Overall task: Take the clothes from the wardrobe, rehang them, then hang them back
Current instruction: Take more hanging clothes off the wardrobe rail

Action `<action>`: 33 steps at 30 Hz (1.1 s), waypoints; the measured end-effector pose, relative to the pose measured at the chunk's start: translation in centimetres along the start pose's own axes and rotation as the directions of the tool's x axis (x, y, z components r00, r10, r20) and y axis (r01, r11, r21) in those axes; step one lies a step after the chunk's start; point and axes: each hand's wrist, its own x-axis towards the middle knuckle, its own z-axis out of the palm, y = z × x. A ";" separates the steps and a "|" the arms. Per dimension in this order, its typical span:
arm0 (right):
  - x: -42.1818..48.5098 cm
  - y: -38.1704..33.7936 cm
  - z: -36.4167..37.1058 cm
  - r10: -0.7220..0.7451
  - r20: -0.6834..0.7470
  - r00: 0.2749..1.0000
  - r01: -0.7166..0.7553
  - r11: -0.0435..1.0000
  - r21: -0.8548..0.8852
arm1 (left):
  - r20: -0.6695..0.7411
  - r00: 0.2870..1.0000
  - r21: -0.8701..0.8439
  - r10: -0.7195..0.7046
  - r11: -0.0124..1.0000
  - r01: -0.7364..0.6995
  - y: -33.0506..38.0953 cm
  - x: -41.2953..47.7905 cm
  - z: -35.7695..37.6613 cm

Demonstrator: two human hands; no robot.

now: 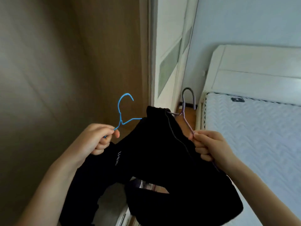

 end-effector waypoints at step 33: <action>-68.4 2.0 -8.6 -0.068 -0.952 -0.298 0.262 0.953 -0.150 | 0.943 -0.071 -0.331 0.325 0.905 -0.265 15.6 -29.2 53.5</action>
